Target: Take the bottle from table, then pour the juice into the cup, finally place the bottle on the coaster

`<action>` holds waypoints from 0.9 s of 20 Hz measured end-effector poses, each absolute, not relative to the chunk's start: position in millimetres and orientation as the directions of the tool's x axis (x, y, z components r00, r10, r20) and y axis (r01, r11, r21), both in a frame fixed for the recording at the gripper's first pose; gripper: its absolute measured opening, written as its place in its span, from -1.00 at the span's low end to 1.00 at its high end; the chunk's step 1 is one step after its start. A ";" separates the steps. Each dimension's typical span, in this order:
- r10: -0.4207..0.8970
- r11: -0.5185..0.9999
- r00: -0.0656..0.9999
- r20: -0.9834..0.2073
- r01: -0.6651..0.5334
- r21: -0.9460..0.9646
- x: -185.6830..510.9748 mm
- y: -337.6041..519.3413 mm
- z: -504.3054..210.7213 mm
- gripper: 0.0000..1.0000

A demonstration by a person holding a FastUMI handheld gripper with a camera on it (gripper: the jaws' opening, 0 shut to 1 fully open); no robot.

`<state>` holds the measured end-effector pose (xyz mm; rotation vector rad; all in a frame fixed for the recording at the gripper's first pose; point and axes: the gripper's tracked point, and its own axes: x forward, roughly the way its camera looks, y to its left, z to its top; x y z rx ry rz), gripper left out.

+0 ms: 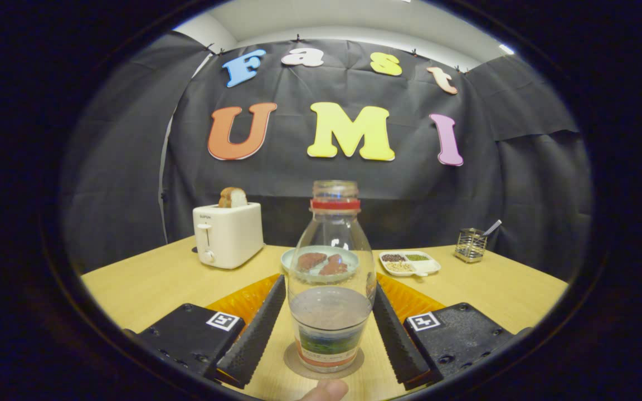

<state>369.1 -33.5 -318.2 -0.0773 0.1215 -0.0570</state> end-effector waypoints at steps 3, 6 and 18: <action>-0.039 0.994 0.995 -0.092 0.030 -0.104 353.3 -25.9 -291.6 0.89; -0.025 0.991 0.996 -0.086 0.013 -0.130 333.0 -21.8 -267.0 0.89; -0.140 0.984 0.990 -0.025 0.136 -0.119 185.5 -73.1 -130.2 0.99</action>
